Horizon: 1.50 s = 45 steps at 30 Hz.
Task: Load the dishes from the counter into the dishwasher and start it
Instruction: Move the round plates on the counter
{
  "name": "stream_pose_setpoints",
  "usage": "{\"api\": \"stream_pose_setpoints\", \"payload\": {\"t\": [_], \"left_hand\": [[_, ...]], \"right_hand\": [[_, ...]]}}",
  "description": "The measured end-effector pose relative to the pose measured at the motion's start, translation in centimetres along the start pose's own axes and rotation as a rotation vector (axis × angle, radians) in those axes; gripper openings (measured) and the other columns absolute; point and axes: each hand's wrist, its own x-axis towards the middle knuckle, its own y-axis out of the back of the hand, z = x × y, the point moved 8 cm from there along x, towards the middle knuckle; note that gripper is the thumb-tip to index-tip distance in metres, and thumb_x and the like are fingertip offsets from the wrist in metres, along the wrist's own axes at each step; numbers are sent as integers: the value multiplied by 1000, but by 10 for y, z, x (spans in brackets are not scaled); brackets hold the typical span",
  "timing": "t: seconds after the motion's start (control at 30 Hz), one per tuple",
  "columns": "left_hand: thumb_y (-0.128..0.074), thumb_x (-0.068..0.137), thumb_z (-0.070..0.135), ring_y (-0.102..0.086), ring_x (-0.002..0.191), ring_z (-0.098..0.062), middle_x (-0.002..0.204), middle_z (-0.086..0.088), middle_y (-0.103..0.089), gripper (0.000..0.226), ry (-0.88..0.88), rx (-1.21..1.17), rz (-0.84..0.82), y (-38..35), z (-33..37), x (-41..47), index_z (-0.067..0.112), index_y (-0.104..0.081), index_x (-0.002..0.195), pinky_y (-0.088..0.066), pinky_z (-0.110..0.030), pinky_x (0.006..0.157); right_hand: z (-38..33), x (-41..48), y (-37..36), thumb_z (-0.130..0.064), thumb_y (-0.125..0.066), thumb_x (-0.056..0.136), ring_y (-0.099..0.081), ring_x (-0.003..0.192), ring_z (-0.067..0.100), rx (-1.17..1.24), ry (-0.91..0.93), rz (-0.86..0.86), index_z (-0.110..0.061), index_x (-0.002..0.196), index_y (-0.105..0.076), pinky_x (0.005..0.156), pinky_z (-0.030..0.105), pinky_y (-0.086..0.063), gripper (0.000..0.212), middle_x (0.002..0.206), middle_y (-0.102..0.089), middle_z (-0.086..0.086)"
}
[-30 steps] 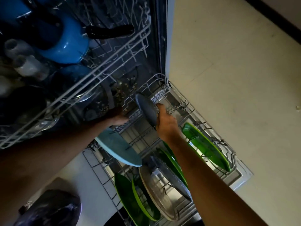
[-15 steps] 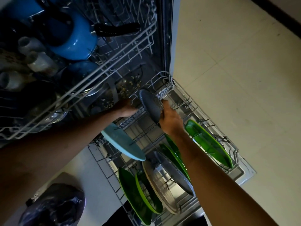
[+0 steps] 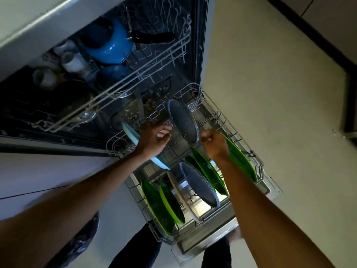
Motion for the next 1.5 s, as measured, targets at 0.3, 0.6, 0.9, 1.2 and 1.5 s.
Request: {"api": "stream_pose_setpoints", "payload": {"t": [0.3,0.6,0.9,1.2,1.5], "left_hand": [[-60,96,17,-63,84,8,96,15,-67,20,77,18,-24,-72,30,-143,22,-69,112,-47,-6,73],[-60,84,17,-64,92,-6,103,9,-69,31,167,56,0,-228,49,-251,23,-70,113,-47,-18,80],[-62,91,32,-14,150,-27,162,-7,-19,81,355,261,-22,-286,55,-256,15,-16,156,-25,-40,120],[-53,94,47,24,147,-23,160,-10,23,99,419,451,-174,-312,31,-248,13,19,152,4,-43,124],[-32,95,56,32,144,-28,157,-14,33,92,453,490,-129,-324,20,-245,9,24,151,5,-47,123]], "right_hand": [[54,-79,20,-9,-58,91,-67,90,28,-49,43,-52,-28,94,-73,71,29,-48,24,100,-73,4],[141,-144,52,-22,-68,90,-64,102,28,-396,347,-269,-18,117,-66,84,38,-54,27,109,-69,7],[187,-195,16,-33,-67,92,5,155,28,-831,685,-506,-19,160,-3,124,40,-7,94,166,9,6],[205,-190,-8,-49,-65,90,26,149,32,-1023,643,-550,-18,157,20,124,53,-2,112,162,31,8],[206,-185,-15,-42,-56,96,29,148,32,-1057,634,-535,-18,155,23,123,57,-1,102,160,33,8]]}}
